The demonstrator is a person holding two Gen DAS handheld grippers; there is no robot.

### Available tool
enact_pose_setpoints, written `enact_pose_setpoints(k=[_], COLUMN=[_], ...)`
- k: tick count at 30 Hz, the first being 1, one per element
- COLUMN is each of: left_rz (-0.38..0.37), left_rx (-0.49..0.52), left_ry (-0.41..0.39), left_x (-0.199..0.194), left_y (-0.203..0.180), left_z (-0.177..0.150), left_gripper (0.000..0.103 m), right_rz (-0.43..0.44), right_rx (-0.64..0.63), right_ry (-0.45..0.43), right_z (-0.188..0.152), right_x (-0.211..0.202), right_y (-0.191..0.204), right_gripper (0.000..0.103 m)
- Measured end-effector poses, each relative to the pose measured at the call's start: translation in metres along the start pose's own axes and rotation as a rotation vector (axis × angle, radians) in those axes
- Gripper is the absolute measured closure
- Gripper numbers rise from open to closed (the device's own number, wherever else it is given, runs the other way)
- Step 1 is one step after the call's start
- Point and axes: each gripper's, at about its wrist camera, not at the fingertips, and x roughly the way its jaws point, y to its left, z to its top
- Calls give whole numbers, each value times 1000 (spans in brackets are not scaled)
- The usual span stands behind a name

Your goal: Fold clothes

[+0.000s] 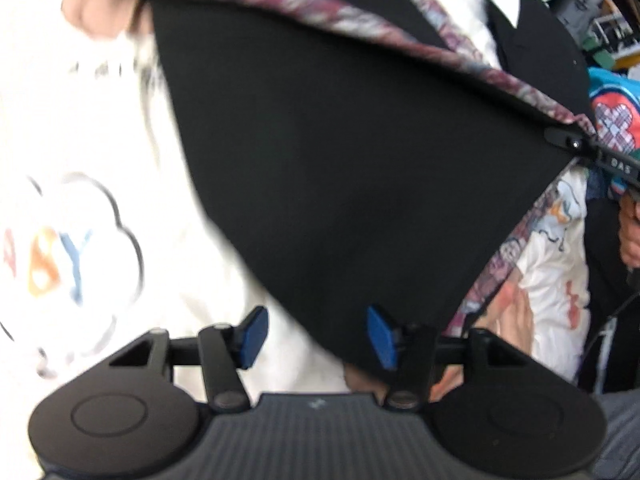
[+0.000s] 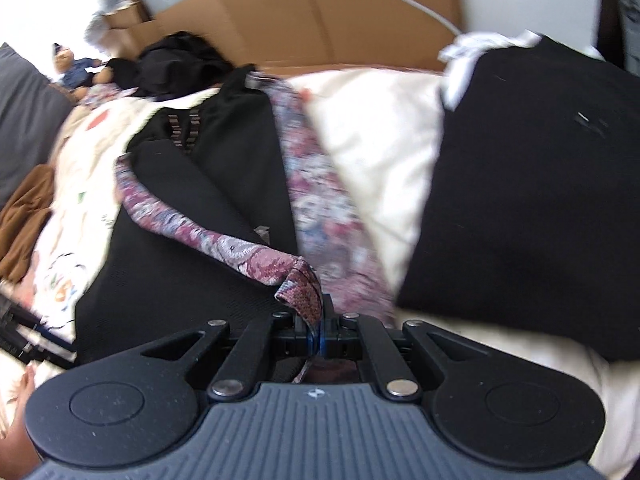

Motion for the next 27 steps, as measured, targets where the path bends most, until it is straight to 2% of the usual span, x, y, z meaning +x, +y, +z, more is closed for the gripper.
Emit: enact_pose_setpoints(k=[4, 6, 7, 11, 14, 16, 17, 19, 20, 21, 23, 27], left_rz=[-107, -138, -158, -185, -190, -178, -160, -126, -134, -151, -170, -170], left_rx=[-178, -182, -156, -115, -121, -96, -76, -36, -34, -39, -44, -47], left_ry=[25, 11, 2, -13, -22, -22, -19, -16, -20, -30, -38, -41], left_x=[12, 8, 4, -3, -3, -4, -5, -7, -8, -11, -14, -18], left_y=[25, 26, 24, 19, 18, 15, 14, 12, 13, 15, 19, 25], left_z=[-8, -10, -10, -8, -9, -9, -8, -7, -6, -6, -4, -2], left_gripper=[36, 36, 36, 37, 48, 68, 72, 91, 92, 94, 98, 98], right_rz=[-21, -26, -23, -24, -22, -18, -21, -35, -44, -51, -55, -42], right_rx=[12, 0, -2, -32, -76, -117, -161, -228, -256, -280, -312, -353], right_ry=[61, 64, 63, 35, 4, -4, -2, 4, 8, 15, 35, 46], right_z=[-6, -7, -6, -5, 0, 3, 3, 3, 3, 3, 2, 0], right_x=[10, 10, 9, 2, -2, -2, -1, 2, 3, 5, 7, 4], right_y=[-7, -6, -6, -5, 2, 7, 13, 20, 23, 25, 28, 31], right_gripper=[99, 96, 93, 66, 61, 61, 61, 65, 90, 101, 101, 100])
